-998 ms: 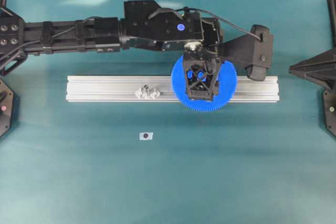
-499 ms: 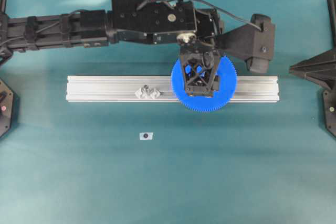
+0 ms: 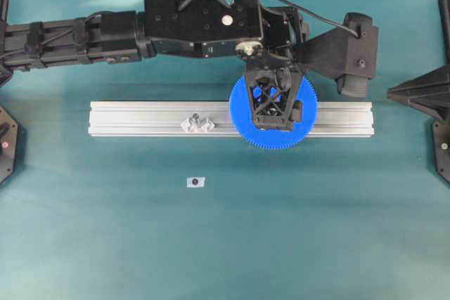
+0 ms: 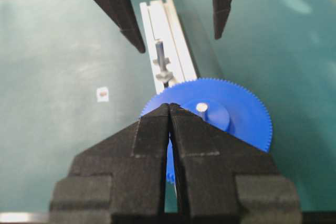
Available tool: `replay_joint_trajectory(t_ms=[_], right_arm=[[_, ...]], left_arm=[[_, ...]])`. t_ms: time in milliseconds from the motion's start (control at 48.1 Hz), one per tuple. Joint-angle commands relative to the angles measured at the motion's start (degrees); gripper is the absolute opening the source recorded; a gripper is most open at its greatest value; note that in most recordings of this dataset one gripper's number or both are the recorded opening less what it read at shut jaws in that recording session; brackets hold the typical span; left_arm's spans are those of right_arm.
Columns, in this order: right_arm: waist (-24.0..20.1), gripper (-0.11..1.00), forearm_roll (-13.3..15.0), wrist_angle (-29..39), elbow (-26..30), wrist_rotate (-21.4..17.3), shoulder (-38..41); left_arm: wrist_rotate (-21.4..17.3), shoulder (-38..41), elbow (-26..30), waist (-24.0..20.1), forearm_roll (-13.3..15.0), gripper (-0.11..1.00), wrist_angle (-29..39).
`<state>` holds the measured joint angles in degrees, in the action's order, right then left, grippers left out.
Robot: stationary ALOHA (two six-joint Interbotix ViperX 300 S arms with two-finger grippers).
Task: Insert the large gear onto the shaft.
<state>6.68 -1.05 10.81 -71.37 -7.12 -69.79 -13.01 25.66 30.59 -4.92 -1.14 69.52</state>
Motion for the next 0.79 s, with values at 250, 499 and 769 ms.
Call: replay_joint_trajectory(t_ms=[250, 499, 769], right_arm=[[0.18, 0.07, 0.0, -0.35, 0.62, -0.62, 0.44], [0.18, 0.07, 0.0, -0.35, 0.79, -0.62, 0.44], [0.18, 0.07, 0.0, -0.35, 0.79, -0.62, 0.44]], left_arm=[[1.14, -3.25, 1.41, 0.53, -0.09, 0.92, 0.44], [1.32, -2.9, 1.41, 0.53, -0.09, 0.92, 0.7], [2.64, -2.55, 1.41, 0.53, -0.09, 0.92, 1.58]])
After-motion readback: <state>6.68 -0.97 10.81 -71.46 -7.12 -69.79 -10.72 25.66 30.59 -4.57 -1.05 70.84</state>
